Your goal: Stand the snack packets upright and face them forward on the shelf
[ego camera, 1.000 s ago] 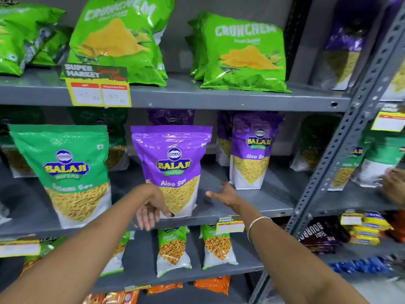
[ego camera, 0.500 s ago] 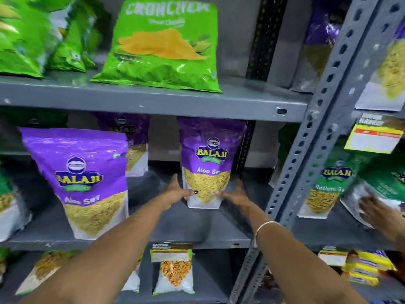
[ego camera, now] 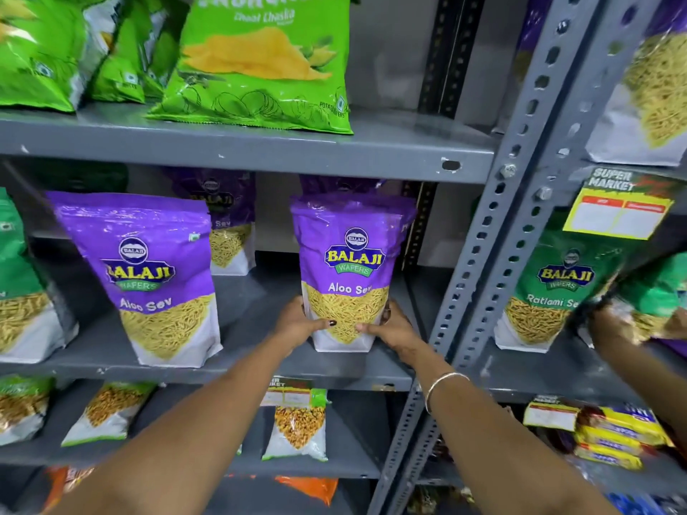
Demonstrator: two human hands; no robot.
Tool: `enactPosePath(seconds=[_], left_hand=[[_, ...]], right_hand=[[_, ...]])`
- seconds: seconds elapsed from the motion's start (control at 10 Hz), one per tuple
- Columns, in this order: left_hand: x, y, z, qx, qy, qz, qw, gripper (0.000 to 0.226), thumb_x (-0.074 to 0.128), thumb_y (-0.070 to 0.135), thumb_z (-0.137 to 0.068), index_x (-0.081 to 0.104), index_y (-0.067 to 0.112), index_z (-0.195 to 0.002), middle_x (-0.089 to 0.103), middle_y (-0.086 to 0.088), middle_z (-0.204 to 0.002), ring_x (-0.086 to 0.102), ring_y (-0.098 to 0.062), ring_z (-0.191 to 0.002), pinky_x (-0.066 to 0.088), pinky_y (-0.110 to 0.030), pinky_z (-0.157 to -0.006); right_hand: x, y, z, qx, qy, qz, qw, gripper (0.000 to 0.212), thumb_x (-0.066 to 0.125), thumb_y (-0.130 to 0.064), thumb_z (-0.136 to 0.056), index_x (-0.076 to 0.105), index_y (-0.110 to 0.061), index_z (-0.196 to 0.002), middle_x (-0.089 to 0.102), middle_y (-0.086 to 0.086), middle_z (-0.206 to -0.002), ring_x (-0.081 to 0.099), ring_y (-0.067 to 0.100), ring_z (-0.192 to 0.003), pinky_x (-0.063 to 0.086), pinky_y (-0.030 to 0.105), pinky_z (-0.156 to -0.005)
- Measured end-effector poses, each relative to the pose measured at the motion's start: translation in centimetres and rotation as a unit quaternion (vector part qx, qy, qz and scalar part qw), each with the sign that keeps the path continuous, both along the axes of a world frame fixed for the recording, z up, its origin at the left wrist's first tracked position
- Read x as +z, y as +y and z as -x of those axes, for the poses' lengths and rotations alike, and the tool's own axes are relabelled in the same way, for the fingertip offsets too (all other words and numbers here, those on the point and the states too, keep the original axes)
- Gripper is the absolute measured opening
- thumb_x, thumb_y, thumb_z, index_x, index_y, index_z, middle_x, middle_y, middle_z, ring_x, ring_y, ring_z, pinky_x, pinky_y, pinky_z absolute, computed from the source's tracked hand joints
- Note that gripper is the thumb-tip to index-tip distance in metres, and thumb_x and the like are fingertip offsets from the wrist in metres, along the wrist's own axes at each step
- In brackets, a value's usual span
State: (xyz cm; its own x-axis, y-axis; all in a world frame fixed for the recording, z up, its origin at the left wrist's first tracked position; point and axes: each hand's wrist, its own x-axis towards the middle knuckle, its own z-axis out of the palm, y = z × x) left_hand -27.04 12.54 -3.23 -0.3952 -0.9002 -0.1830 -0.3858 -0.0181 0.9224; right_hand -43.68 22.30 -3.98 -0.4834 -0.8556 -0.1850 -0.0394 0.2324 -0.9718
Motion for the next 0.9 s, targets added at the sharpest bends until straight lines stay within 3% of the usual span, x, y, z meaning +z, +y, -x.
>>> enactPosePath(seconds=[0.3,0.5,0.7,0.8,0.9], left_hand=[[1.0,3.8,-2.2,-0.012,-0.028,0.013,0.999,0.042,0.079,0.008,-0.066,0.052,0.01,-0.098,0.065,-0.019,-0.119,0.062,-0.032,-0.11,0.049,-0.047,-0.097],[1.6,4.5,-2.4,-0.016,-0.041,0.013,0.999,0.054,0.077,0.01,-0.069,0.053,0.0,-0.115,0.064,-0.017,-0.121,0.06,-0.031,-0.112,0.048,-0.037,-0.094],[1.3,4.1,-2.3,-0.028,-0.04,0.004,0.999,0.057,0.077,0.012,-0.07,0.05,0.001,-0.119,0.061,-0.017,-0.126,0.058,-0.031,-0.116,0.047,-0.042,-0.099],[1.6,4.4,-2.5,-0.042,-0.039,0.01,0.998,0.063,0.078,0.016,-0.069,0.046,0.001,-0.122,0.057,-0.016,-0.13,0.055,-0.031,-0.119,0.046,-0.043,-0.101],[2.2,5.0,-3.3,0.014,-0.088,0.147,0.985,0.082,0.075,0.034,-0.069,0.037,0.004,-0.135,0.043,-0.015,-0.141,0.044,-0.032,-0.129,0.04,-0.044,-0.106]], right_hand=[[0.9,4.0,-2.5,-0.013,0.038,-0.017,0.999,0.063,0.079,-0.003,-0.066,0.043,-0.004,-0.118,0.057,0.016,-0.128,0.055,0.023,-0.113,0.046,0.035,-0.097],[1.1,4.4,-2.8,-0.014,0.044,-0.021,0.999,0.067,0.079,-0.004,-0.067,0.042,0.001,-0.123,0.056,0.017,-0.13,0.055,0.027,-0.118,0.047,0.035,-0.099],[1.0,4.5,-2.6,-0.006,0.041,-0.044,0.998,0.068,0.079,-0.006,-0.068,0.042,0.002,-0.125,0.056,0.017,-0.131,0.053,0.03,-0.122,0.046,0.035,-0.099],[1.8,4.7,-3.2,0.0,0.08,-0.054,0.995,0.079,0.081,-0.016,-0.066,0.037,0.0,-0.129,0.052,0.016,-0.134,0.048,0.03,-0.127,0.044,0.039,-0.104],[3.7,5.2,-4.4,-0.098,0.254,-0.005,0.962,0.095,0.077,-0.034,-0.068,0.023,-0.004,-0.141,0.036,0.016,-0.145,0.032,0.031,-0.137,0.032,0.043,-0.113]])
